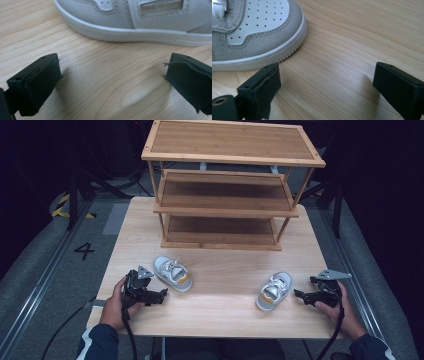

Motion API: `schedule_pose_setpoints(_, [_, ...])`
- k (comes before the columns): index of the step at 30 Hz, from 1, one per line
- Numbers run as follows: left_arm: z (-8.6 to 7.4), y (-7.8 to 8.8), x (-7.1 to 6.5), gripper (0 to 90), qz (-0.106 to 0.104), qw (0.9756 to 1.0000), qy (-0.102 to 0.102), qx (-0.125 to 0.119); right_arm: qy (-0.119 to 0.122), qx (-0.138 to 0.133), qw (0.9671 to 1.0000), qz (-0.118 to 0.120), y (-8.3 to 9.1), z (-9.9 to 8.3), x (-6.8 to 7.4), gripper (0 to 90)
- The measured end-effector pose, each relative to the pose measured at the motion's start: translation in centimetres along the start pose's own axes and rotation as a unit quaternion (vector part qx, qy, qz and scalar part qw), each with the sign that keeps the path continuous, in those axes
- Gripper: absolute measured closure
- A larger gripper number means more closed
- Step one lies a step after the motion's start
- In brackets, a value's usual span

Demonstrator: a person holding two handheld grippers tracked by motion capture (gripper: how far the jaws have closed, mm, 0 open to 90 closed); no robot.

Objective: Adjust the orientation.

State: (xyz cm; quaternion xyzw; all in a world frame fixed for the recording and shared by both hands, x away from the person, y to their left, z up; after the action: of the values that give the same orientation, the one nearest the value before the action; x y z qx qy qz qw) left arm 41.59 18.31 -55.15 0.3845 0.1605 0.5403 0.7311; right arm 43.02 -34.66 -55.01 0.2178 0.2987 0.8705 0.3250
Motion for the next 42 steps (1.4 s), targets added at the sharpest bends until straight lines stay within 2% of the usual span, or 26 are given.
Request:
schedule_pose_setpoints(3, [0.0, 0.0, 0.1, 0.1, 0.000, 1.0000, -0.009, -0.004, 0.000, 0.000, 1.0000, 0.000, 0.0, 0.0, 0.0, 7.7])
schedule_pose_setpoints(4, [-0.1, 0.1, 0.2, 0.6, -0.012, 0.9997, -0.021, -0.009, 0.001, 0.000, 1.0000, 0.000, 0.0, 0.0, 0.0, 7.7])
schedule_pose_setpoints(5, [-0.2, 0.1, 0.2, 0.7, -0.015, 0.9996, -0.023, -0.010, 0.001, 0.001, 1.0000, 0.001, 0.0, 0.0, 0.0, 7.7])
schedule_pose_setpoints(9, [-0.4, 0.4, -0.2, 0.9, -0.002, 0.9999, -0.011, -0.002, 0.002, 0.001, 1.0000, 0.001, 0.0, 0.0, 0.0, 7.7])
schedule_pose_setpoints(12, [-0.3, 0.4, -0.2, 0.8, 0.001, 1.0000, -0.006, -0.006, 0.004, 0.001, 1.0000, 0.003, 0.1, -0.1, 0.0, 7.8])
schedule_pose_setpoints(15, [-0.5, 0.6, -0.4, 0.6, 0.017, 0.9998, 0.014, 0.000, 0.004, 0.001, 1.0000, 0.003, 0.1, -0.1, 0.0, 7.7])
schedule_pose_setpoints(20, [-0.5, 0.8, -0.4, 2.6, 0.022, 0.9996, 0.019, -0.001, 0.005, 0.002, 1.0000, 0.004, 0.2, -0.2, 0.0, 7.7])
schedule_pose_setpoints(21, [-0.6, 1.0, -0.4, 4.2, 0.022, 0.9996, 0.016, 0.007, 0.005, 0.002, 1.0000, 0.005, 0.2, -0.2, 0.1, 7.8])
schedule_pose_setpoints(22, [-0.6, 1.2, -0.5, 17.1, 0.020, 0.9997, 0.010, 0.006, 0.005, 0.002, 1.0000, 0.006, 0.2, -0.2, 0.1, 7.8])
schedule_pose_setpoints(23, [-0.5, 1.5, -0.6, 17.1, 0.016, 0.9999, 0.005, 0.003, 0.005, 0.002, 1.0000, 0.006, 0.2, -0.2, 0.1, 7.8])
schedule_pose_setpoints(24, [-0.4, 1.8, -0.7, 21.5, 0.014, 0.9999, -0.001, 0.002, 0.006, 0.002, 1.0000, 0.007, 0.2, -0.2, 0.1, 7.8])
schedule_pose_setpoints(26, [-0.2, 2.5, -1.3, 15.3, -0.013, 0.9997, -0.016, -0.012, 0.006, 0.003, 1.0000, 0.007, 0.2, -0.2, 0.1, 7.8])
schedule_pose_setpoints(28, [0.3, 3.1, -1.7, 19.4, -0.009, 0.9994, -0.025, -0.022, 0.006, 0.003, 1.0000, 0.007, 0.2, -0.2, 0.1, 7.8])
schedule_pose_setpoints(29, [0.6, 3.4, -1.8, 17.2, -0.008, 0.9992, -0.031, -0.025, 0.006, 0.003, 1.0000, 0.007, 0.2, -0.2, 0.1, 7.8])
schedule_pose_setpoints(31, [1.2, 4.2, -2.4, 17.7, -0.018, 0.9986, -0.035, -0.036, 0.006, 0.003, 1.0000, 0.007, 0.2, -0.2, 0.1, 7.8])
schedule_pose_setpoints(32, [1.5, 4.6, -2.5, 17.5, -0.013, 0.9979, -0.050, -0.038, 0.006, 0.003, 1.0000, 0.007, 0.2, -0.2, 0.1, 7.8])
schedule_pose_setpoints(33, [2.0, 4.9, -3.1, 17.6, -0.015, 0.9977, -0.049, -0.046, 0.006, 0.003, 1.0000, 0.007, 0.2, -0.2, 0.1, 7.8])
schedule_pose_setpoints(36, [3.2, 5.8, -4.4, 18.2, -0.021, 0.9953, -0.074, -0.058, 0.006, 0.003, 1.0000, 0.007, 0.2, -0.2, 0.1, 7.8])
schedule_pose_setpoints(38, [3.6, 6.1, -4.8, 18.4, -0.024, 0.9945, -0.079, -0.065, 0.006, 0.003, 1.0000, 0.007, 0.2, -0.2, 0.1, 7.8])
schedule_pose_setpoints(40, [5.0, 6.8, -6.4, 18.7, -0.033, 0.9916, -0.095, -0.081, 0.006, 0.003, 1.0000, 0.007, 0.2, -0.2, 0.1, 7.8])
schedule_pose_setpoints(42, [5.3, 6.9, -6.8, 19.2, -0.034, 0.9907, -0.101, -0.084, 0.007, 0.003, 0.9999, 0.007, 0.2, -0.2, 0.1, 7.8])
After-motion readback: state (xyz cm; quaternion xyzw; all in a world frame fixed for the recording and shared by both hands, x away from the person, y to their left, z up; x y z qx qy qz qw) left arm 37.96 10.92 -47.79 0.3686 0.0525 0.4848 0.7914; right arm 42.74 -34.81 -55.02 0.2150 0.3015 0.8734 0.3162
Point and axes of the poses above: each handheld gripper's, and its own axes: y roughly backward along the jaws, z roughly out of its top, x roughly to its left, the point moved 9 cm from there along -y, roughly forward along the jaws, and after that the axes turned 15 degrees about z, right-handed, at the moved point
